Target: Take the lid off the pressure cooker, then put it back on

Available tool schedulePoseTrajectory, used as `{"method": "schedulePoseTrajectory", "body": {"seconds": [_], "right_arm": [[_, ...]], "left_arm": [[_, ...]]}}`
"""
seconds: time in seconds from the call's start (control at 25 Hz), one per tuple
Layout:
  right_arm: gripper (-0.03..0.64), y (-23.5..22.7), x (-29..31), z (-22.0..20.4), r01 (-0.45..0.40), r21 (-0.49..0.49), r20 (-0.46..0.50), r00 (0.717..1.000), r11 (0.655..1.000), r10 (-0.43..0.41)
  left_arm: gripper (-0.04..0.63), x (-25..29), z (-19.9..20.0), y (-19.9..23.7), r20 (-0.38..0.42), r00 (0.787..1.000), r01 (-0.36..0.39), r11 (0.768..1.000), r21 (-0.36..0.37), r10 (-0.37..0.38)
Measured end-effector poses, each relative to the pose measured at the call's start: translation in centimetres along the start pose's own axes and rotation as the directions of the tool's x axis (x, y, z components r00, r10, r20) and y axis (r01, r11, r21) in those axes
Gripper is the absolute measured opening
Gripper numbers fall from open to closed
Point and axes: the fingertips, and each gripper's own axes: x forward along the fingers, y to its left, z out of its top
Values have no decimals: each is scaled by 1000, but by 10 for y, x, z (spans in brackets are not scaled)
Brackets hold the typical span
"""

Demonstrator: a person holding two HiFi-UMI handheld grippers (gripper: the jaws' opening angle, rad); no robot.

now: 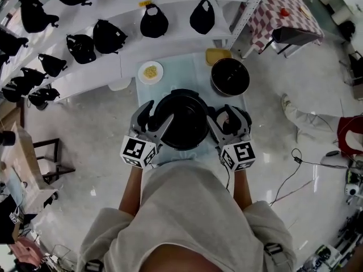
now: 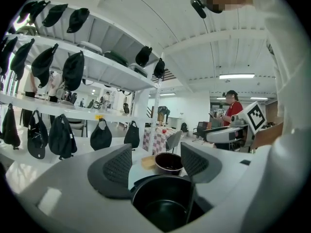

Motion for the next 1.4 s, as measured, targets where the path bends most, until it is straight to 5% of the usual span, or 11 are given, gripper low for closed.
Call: {"method": "schedulePoseTrajectory", "body": {"seconds": [0.44,0.88,1.2,1.4], "right_arm": [[276,-49,-48,-48,151,38,-112,983,988,-146],[276,-77,-86,-71,261,60,-165,955,964,-248],[279,-87,-89,-130,259,110,-298,930,960,-217],[287,-97,-77,-193,225,147,-445,885,963,-139]], "left_arm": [[296,31,-10,-47,-28,991,132,991,5,-132],[296,69,-28,-99,-90,957,276,961,-4,-275],[296,83,-35,-122,-113,941,321,947,-13,-320],[296,84,-38,-124,-119,940,322,947,-10,-321]]}}
